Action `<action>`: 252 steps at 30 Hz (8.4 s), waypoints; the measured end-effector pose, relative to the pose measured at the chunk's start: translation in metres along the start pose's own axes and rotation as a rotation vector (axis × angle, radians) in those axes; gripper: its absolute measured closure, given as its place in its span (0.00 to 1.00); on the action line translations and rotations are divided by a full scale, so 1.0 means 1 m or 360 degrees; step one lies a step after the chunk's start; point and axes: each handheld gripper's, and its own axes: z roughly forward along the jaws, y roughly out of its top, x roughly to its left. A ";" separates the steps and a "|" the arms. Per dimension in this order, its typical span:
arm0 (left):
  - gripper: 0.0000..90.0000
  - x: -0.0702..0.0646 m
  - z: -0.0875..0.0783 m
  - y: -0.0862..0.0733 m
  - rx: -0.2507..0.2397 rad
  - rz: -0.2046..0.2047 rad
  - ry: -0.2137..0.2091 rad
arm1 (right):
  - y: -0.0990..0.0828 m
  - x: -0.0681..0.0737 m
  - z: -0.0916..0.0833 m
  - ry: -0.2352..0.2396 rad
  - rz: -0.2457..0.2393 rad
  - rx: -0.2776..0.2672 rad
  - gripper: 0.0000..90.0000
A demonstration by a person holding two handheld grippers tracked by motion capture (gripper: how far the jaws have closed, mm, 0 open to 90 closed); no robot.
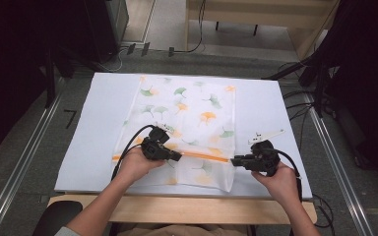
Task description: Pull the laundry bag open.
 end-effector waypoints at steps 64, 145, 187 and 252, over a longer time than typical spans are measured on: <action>1.00 0.032 -0.043 -0.039 0.0020 -0.0143 0.0078 | 0.006 -0.005 0.009 0.0004 -0.0031 0.0058 0.92; 1.00 0.062 -0.080 -0.072 0.0025 -0.0242 0.0128 | 0.005 -0.006 0.010 0.0011 -0.0031 0.0076 0.92; 1.00 0.082 -0.107 -0.101 0.0013 -0.0341 0.0203 | 0.005 -0.007 0.011 0.0010 -0.0034 0.0088 0.92; 1.00 0.100 -0.123 -0.122 0.0014 -0.0471 0.0265 | 0.004 0.008 0.053 -0.0038 -0.0097 0.0314 1.00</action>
